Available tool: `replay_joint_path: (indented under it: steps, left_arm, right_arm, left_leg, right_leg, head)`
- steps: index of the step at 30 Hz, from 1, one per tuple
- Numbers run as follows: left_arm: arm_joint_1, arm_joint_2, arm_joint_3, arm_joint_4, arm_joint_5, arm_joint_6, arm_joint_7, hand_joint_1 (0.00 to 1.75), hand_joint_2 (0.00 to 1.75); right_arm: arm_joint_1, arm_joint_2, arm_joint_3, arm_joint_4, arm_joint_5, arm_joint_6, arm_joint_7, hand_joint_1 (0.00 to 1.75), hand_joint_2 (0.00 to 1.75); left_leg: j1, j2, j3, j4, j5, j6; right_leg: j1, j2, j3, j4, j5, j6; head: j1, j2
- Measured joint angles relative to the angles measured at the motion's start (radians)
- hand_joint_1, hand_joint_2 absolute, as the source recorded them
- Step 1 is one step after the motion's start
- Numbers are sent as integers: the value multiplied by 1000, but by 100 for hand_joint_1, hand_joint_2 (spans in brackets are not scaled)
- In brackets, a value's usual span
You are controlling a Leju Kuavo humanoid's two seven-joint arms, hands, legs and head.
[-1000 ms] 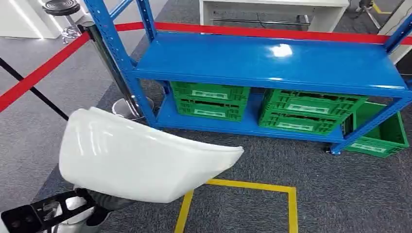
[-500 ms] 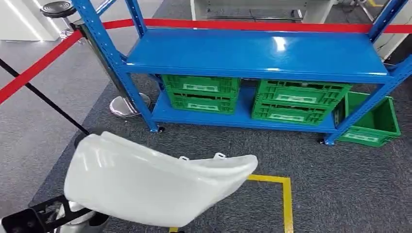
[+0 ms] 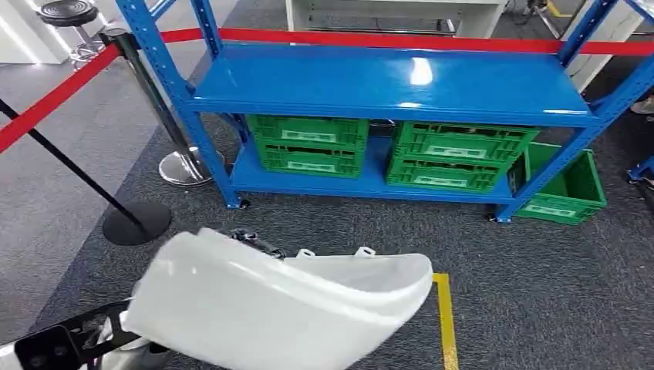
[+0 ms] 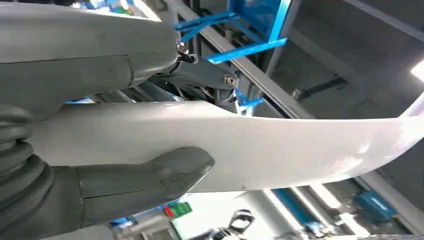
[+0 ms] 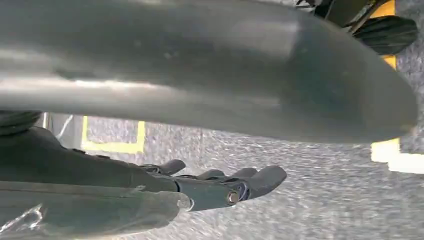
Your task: Take the parts from the cabinet and place them on the table.
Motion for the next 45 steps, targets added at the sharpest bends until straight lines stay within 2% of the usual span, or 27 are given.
replay_joint_path:
  steps: [1, 2, 4, 7, 8, 11, 13, 14, 16, 17, 18, 20, 22, 23, 25, 27, 28, 29, 31, 32, 33, 37, 38, 40, 42, 43, 45]
  left_arm:
    - [0, -2, -2, 1, 5, 4, 0, 175, 175]
    - [0, -6, -2, 1, 10, 11, 0, 175, 175]
    - [-1, -10, -3, 2, 16, 19, 0, 175, 175]
    - [-4, -15, -9, 6, 20, 16, -6, 175, 175]
    - [-8, -17, -9, 7, 23, 12, -7, 175, 175]
    - [-13, -17, -9, 17, 39, -10, -10, 175, 175]
    - [-13, -18, -9, 31, 46, -25, -10, 175, 175]
    - [-14, -19, -9, 37, 49, -34, -11, 175, 175]
    - [-22, -22, -9, 46, 52, -57, -12, 175, 175]
    - [-28, -24, -9, 51, 57, -72, -12, 175, 175]
    - [-33, -26, -9, 55, 60, -89, -13, 175, 175]
    - [-37, -31, -8, 63, 63, -111, -13, 175, 175]
    - [-38, -37, -7, 68, 67, -125, -13, 175, 175]
    - [-41, -41, -7, 68, 69, -132, -13, 175, 175]
    - [-39, -45, -1, 69, 72, -146, -13, 175, 175]
    - [-35, -44, 6, 72, 72, -158, -13, 175, 175]
    - [-33, -44, 9, 75, 72, -164, -13, 175, 175]
    - [-30, -44, 12, 79, 73, -169, -13, 175, 175]
    - [-23, -45, 17, 84, 87, -186, -13, 175, 175]
    - [-21, -45, 18, 86, 96, -194, -13, 175, 175]
    - [-19, -47, 19, 87, 103, -200, -13, 175, 175]
    - [-12, -53, 25, 98, 120, -205, -13, 175, 175]
    - [-12, -55, 25, 99, 121, -206, -13, 175, 175]
    - [-10, -56, 26, 101, 122, -207, -13, 175, 175]
    - [-2, -56, 30, 106, 125, -209, -13, 175, 175]
    - [3, -56, 32, 109, 127, -209, -13, 175, 175]
    - [9, -57, 35, 111, 132, -200, -13, 175, 175]
  right_arm:
    - [-1, -2, -7, 0, -7, -6, 0, 0, 0]
    - [-4, -2, -14, -1, -14, -15, -3, 0, 0]
    - [-8, -5, -27, -3, -20, -27, -7, 0, 0]
    - [-1, -16, -38, -5, -18, -70, -19, 0, 0]
    - [-1, -26, -41, -7, -18, -79, -21, 0, 0]
    - [-5, -53, -48, -15, -12, -95, -16, 0, 0]
    - [1, -73, -53, -19, -11, -95, -13, 0, 0]
    - [3, -81, -55, -20, -10, -95, -11, 0, 0]
    - [5, -99, -56, -25, -2, -96, -11, 0, 0]
    - [5, -107, -57, -27, 3, -96, -7, 0, 0]
    - [5, -118, -57, -30, 8, -96, -5, 0, 0]
    - [12, -138, -57, -38, 25, -93, -2, 0, 0]
    - [26, -153, -57, -42, 37, -92, -2, 0, 0]
    - [31, -156, -56, -43, 46, -89, -2, 0, 0]
    - [34, -175, -54, -51, 74, -83, -2, 0, 0]
    - [36, -189, -52, -59, 90, -74, -5, 0, 0]
    - [40, -191, -52, -61, 95, -71, -6, 0, 0]
    - [46, -193, -52, -66, 96, -67, -7, 0, 0]
    - [54, -195, -52, -74, 95, -65, -8, 0, 0]
    - [53, -195, -52, -78, 94, -61, -8, 0, 0]
    - [48, -190, -52, -79, 92, -56, -8, 0, 0]
    - [50, -169, -59, -81, 77, -44, -6, 0, 0]
    - [51, -166, -61, -82, 77, -44, -6, 0, 0]
    - [45, -161, -61, -82, 75, -43, -6, 0, 0]
    - [41, -156, -66, -82, 67, -34, 1, 0, 0]
    - [42, -151, -72, -82, 64, -32, 6, 0, 0]
    - [43, -136, -82, -82, 57, -31, 15, 0, 0]
  left_leg:
    - [1, 8, 0, 3, -1, -2]
    - [-4, 13, -2, 8, -2, -9]
    - [-12, 19, -8, 16, -2, -15]
    - [-9, 30, -12, 18, -2, -23]
    - [-6, -2, -21, 38, -25, -33]
    - [2, -30, -121, 258, -146, -43]
    - [3, -31, -160, 341, -162, -40]
    - [3, -32, -144, 310, -131, -37]
    - [5, -49, -62, 158, -47, -30]
    - [7, -77, -17, 77, -16, -28]
    - [9, -114, 4, 31, -24, -26]
    - [2, -104, -2, 26, -23, -25]
    - [-1, -90, -2, 17, -14, -10]
    - [3, -78, -1, 11, -8, -2]
    - [1, -60, -3, 11, -7, 5]
    - [-2, -36, -6, 11, -7, 8]
    - [-3, -26, -6, 11, -7, 8]
    - [-3, -18, -6, 11, -7, 8]
    - [-2, -1, -5, 12, -8, 6]
    - [-3, 7, -5, 15, -9, 2]
    - [-14, 13, -7, 20, -12, -6]
    - [-10, 36, -7, 21, -11, -21]
    - [-7, 23, -9, 28, -20, -31]
    - [-2, -22, -51, 124, -89, -43]
    - [2, -32, -134, 296, -165, -47]
    - [3, -32, -158, 343, -173, -47]
    - [6, -34, -131, 287, -118, -45]
  right_leg:
    - [-1, -16, 60, -102, 39, 3]
    - [1, -57, 93, -169, 35, 7]
    - [2, -31, 91, -174, 45, -23]
    - [1, -14, 84, -175, 54, -44]
    - [-1, -7, 80, -175, 58, -50]
    - [-1, 16, 63, -175, 67, -59]
    - [0, 35, 55, -175, 73, -56]
    - [0, 45, 53, -175, 76, -54]
    - [-2, 67, 52, -175, 80, -47]
    - [-4, 75, 51, -175, 83, -44]
    - [1, 84, 44, -169, 84, -37]
    - [-10, 95, 32, -173, 94, -22]
    - [-16, 110, 25, -184, 103, -6]
    - [-16, 81, 21, -170, 92, -9]
    - [-10, 25, -30, -51, 12, -5]
    - [-9, 15, -93, 101, -55, 1]
    - [-9, 13, -101, 128, -59, 2]
    - [-9, 11, -84, 107, -42, 3]
    - [-10, -4, 12, -53, 31, 4]
    - [-10, -35, 67, -145, 60, 6]
    - [-2, -59, 78, -172, 46, 0]
    - [-2, -18, 70, -174, 61, -31]
    - [-6, -13, 71, -177, 66, -38]
    - [-7, 1, 64, -177, 70, -45]
    - [-7, 19, 56, -176, 73, -49]
    - [-7, 29, 54, -176, 75, -48]
    - [-7, 49, 52, -176, 78, -45]
  head:
    - [0, 0]
    - [2, 0]
    - [-1, 0]
    - [1, 0]
    - [-1, 0]
    - [-3, 0]
    - [-3, 0]
    - [-3, 0]
    - [-3, 0]
    - [-3, 0]
    - [-3, 0]
    - [-3, 0]
    - [-3, 0]
    - [-1, 0]
    - [3, 0]
    - [2, 0]
    - [4, 0]
    - [4, 0]
    - [5, 0]
    - [5, 0]
    - [6, 0]
    - [1, 0]
    - [2, 0]
    - [-1, 0]
    - [-1, 0]
    - [0, 0]
    - [-1, 0]
